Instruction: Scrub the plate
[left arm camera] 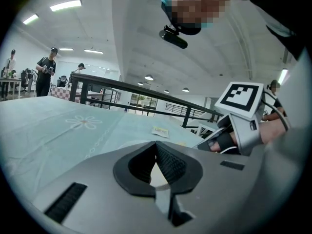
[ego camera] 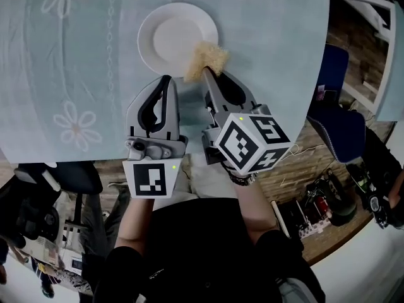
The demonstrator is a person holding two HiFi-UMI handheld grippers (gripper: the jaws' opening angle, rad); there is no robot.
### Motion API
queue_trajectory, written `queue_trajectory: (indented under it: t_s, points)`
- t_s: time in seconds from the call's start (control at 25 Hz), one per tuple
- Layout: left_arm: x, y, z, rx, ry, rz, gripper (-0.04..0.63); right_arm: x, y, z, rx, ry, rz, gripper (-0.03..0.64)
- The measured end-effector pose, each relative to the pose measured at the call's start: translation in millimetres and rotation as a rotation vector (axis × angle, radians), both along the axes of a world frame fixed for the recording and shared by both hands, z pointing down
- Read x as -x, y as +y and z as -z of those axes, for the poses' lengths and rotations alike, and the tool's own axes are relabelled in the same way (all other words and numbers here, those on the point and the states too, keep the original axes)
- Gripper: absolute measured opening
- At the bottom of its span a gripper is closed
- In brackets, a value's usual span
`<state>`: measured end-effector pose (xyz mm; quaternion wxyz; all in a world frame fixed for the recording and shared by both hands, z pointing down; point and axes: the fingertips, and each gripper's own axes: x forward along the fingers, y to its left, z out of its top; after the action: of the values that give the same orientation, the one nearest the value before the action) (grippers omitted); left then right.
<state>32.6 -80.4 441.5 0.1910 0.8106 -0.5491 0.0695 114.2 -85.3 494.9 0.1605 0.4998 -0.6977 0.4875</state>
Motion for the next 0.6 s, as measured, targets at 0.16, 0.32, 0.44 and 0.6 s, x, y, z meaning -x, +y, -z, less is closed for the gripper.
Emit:
queue_trajectory:
  t_s: [0.16,0.32,0.44,0.6]
  points:
    - [-7.3,-0.9,-1.7,0.001,0.001,-0.016,0.013,-18.4,-3.0,-1.6,-0.014,0.055,-0.017,0.052]
    - [-3.0,-3.6,11.3,-0.007,0.005,-0.013,0.012,-23.7,-5.8,8.3,-0.022,0.108,-0.006,0.052]
    - [7.2,-5.9,32.7,-0.041,0.000,0.005,0.012,-17.3,-7.2,27.1,-0.057,0.129,0.036,0.052]
    - [24.9,-8.2,67.2,-0.082,0.004,0.047,0.012,4.8,-8.0,61.6,-0.133,0.129,0.132,0.052]
